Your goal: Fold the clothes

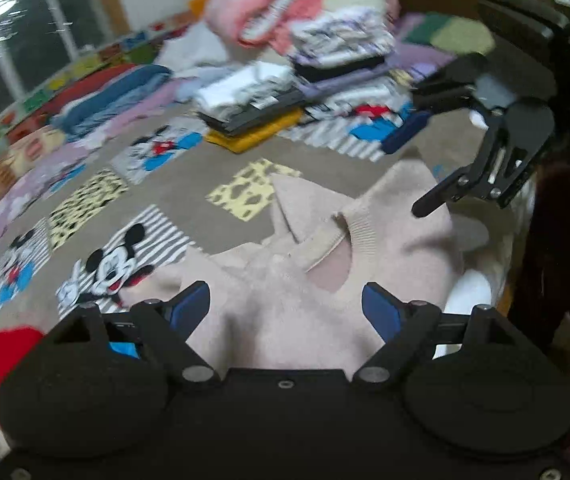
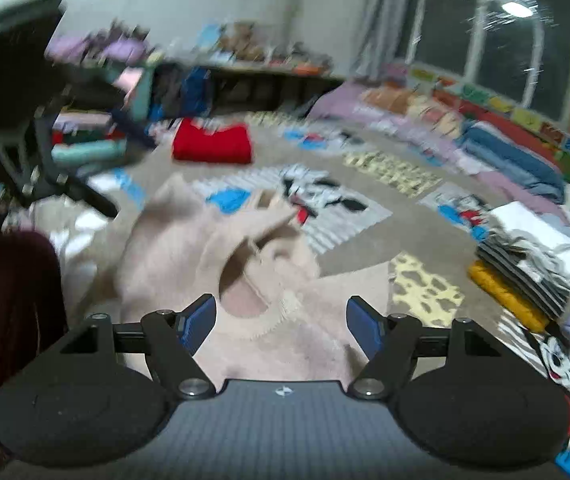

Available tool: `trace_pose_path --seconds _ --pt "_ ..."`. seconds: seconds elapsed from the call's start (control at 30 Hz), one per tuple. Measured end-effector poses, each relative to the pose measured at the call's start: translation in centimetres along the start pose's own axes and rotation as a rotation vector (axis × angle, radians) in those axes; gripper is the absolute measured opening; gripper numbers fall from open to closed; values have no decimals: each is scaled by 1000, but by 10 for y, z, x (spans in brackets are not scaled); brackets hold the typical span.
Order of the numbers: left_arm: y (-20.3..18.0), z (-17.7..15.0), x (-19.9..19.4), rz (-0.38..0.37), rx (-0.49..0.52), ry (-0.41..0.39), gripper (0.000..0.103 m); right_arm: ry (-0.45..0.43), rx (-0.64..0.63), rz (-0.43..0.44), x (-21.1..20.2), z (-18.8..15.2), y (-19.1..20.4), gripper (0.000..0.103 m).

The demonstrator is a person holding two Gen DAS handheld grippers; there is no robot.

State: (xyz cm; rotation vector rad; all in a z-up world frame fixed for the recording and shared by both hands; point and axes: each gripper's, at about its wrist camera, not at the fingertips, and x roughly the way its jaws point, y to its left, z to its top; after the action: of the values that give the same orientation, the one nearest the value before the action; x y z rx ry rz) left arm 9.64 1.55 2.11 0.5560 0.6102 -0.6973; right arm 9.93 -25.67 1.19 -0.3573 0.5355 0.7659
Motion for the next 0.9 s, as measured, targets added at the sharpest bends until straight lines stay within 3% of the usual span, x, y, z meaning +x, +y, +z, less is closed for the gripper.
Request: trace_pose_path --seconds 0.33,0.53,0.57,0.63,0.67,0.77,0.8,0.9 --pt "32 9 78 -194 50 212 83 212 -87 139 54 11 -6 72" --pt "42 14 97 -291 25 286 81 294 -109 202 73 15 -15 71" --pt "41 15 98 -293 41 302 78 308 -108 213 76 16 -16 69" --pt "37 16 102 -299 75 334 57 341 -112 236 83 18 -18 64" --pt "35 17 103 -294 88 347 55 359 -115 248 86 18 -18 57" --pt "25 15 99 -269 153 355 35 390 -141 260 90 19 -14 39" --pt "23 15 95 -249 167 345 29 384 -150 254 88 19 -12 23" --pt "20 16 82 -186 204 313 12 358 -175 228 80 23 -9 13"
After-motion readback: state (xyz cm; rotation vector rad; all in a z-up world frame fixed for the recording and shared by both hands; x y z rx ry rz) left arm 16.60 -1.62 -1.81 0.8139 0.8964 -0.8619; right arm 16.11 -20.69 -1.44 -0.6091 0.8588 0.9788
